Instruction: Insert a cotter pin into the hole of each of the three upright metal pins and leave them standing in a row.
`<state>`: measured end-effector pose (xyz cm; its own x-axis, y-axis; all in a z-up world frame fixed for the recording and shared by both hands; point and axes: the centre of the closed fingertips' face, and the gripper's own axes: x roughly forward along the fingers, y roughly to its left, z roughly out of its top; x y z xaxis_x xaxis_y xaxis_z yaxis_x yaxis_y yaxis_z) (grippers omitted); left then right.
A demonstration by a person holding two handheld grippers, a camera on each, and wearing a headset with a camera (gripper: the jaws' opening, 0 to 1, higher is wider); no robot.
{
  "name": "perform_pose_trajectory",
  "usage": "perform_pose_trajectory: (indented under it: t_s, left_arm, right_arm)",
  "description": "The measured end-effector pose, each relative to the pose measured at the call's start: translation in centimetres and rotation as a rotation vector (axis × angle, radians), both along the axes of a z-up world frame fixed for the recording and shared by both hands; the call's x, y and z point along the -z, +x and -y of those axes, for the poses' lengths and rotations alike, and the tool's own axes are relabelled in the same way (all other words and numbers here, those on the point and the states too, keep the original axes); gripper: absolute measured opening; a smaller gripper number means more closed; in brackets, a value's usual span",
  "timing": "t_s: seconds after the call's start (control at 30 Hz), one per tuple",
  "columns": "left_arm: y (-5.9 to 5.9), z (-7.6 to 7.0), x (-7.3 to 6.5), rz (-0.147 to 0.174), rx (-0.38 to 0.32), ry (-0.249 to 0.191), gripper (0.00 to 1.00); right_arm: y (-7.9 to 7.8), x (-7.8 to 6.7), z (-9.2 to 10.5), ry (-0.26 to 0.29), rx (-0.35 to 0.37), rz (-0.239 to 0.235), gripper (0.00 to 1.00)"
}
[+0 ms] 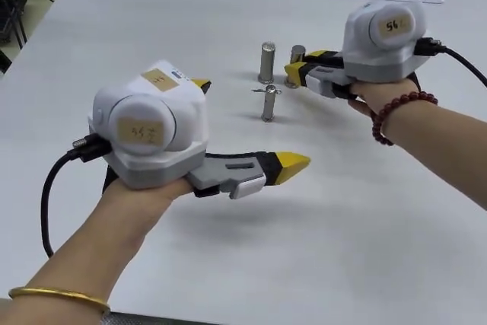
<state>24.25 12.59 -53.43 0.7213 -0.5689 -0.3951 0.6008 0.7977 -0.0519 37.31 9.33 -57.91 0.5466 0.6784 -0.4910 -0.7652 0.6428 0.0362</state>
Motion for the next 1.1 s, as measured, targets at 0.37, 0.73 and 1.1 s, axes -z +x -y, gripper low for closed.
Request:
perform_pose_trajectory:
  t_s: [0.37,0.73,1.1]
  left_arm:
    - [-0.5,0.3,-0.7,0.022,0.014,0.014,0.99]
    - [-1.1,0.5,-0.9,0.021,0.020,0.012,0.99]
    - [-1.6,0.1,-0.9,0.005,0.009,-0.001,0.99]
  right_arm:
    - [-1.8,-1.3,1.3,-0.003,0.020,0.015,0.07]
    - [-4.8,-1.2,3.4,-0.037,0.015,0.015,0.07]
    - [-7.7,-0.9,4.5,-0.016,0.055,-0.009,0.08]
